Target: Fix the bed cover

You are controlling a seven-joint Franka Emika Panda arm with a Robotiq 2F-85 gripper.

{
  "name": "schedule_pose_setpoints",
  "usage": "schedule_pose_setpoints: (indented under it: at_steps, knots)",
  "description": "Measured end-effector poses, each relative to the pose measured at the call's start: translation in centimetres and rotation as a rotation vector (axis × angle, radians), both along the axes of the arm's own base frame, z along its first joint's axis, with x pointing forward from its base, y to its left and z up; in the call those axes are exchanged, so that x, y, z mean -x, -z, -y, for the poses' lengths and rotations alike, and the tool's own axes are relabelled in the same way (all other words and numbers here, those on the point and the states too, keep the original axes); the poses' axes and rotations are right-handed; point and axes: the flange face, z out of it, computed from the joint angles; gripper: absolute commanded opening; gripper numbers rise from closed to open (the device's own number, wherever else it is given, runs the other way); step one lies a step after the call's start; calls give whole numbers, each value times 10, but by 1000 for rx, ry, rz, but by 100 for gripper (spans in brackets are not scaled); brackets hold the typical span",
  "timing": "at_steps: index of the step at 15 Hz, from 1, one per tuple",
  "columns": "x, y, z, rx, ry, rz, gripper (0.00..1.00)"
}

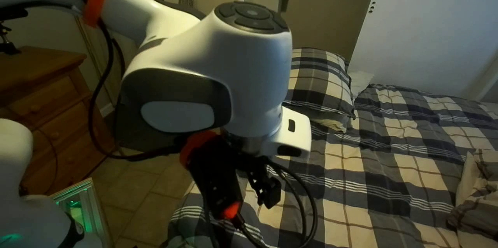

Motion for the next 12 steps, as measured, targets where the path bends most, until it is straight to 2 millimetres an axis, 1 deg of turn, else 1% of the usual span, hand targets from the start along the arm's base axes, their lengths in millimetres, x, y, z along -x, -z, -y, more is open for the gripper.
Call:
schedule_pose_setpoints:
  at_steps: [3,8,12]
  knots:
    - [-6,-2,-7,-2,71,-1,100]
    - [-9,-3,-13,-15,158,-23,100]
    - [-9,-3,-16,-18,181,-32,100]
